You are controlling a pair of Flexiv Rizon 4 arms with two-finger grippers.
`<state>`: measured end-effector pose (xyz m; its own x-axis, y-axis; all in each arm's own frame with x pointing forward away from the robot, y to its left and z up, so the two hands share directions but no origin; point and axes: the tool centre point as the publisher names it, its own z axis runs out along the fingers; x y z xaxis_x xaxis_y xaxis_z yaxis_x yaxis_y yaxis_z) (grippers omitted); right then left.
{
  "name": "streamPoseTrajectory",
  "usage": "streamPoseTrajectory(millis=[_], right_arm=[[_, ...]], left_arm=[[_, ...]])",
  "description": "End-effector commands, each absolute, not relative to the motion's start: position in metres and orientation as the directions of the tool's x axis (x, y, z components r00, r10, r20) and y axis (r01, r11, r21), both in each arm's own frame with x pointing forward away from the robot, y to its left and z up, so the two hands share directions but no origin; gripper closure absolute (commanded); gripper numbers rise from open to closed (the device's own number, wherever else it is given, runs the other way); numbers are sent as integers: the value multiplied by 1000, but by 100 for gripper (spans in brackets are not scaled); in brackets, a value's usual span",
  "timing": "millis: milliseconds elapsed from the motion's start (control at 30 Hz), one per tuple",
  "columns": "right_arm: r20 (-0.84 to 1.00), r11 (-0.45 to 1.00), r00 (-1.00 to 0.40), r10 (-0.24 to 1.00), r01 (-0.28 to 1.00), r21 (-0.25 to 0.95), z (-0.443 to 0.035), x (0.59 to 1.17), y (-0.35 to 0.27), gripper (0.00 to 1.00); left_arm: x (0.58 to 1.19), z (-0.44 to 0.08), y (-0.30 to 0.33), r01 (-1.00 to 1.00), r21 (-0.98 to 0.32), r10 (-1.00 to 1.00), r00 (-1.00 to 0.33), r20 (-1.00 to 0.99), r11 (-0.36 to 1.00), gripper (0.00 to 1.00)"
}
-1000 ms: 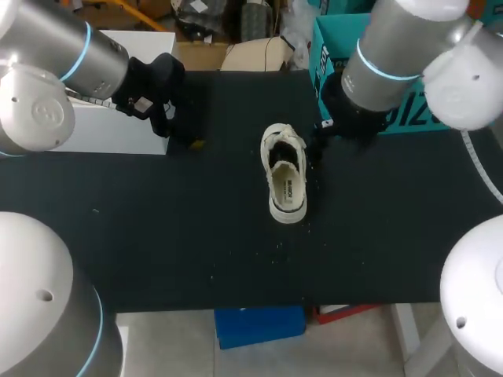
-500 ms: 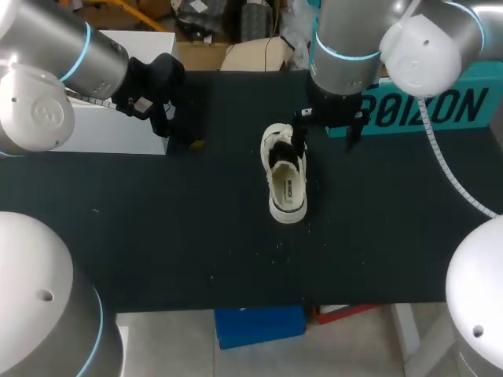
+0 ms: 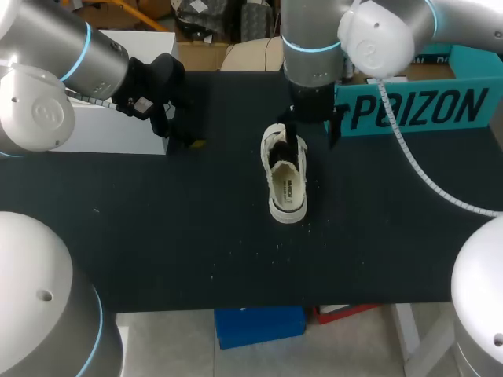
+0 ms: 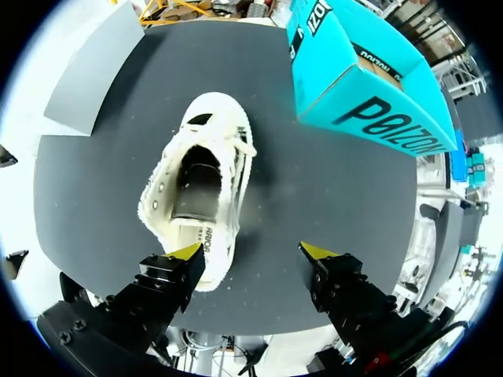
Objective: Take the shoe out of the shoebox, open the shoe tongue, remove and reinsert the insole, then place the shoe into the shoebox
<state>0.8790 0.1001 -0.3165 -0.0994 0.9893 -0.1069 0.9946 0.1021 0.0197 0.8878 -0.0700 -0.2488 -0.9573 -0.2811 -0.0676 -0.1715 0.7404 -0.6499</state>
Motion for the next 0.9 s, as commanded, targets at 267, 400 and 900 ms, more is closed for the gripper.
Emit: streamPoseTrajectory(millis=[267, 400, 900], right_arm=[[-135, 70, -78, 988, 996, -58, -342, 892, 115, 54], [-131, 59, -67, 989, 996, -62, -349, 892, 114, 54], [-109, 30, -35, 993, 998, -48, -372, 902, 114, 59]], left_arm=[[887, -249, -70, -172, -649, -283, -956, -70, 741, 0], [887, -249, -70, -172, -649, -283, -956, -70, 741, 0], [887, -249, -70, -172, -649, -283, -956, -70, 741, 0]])
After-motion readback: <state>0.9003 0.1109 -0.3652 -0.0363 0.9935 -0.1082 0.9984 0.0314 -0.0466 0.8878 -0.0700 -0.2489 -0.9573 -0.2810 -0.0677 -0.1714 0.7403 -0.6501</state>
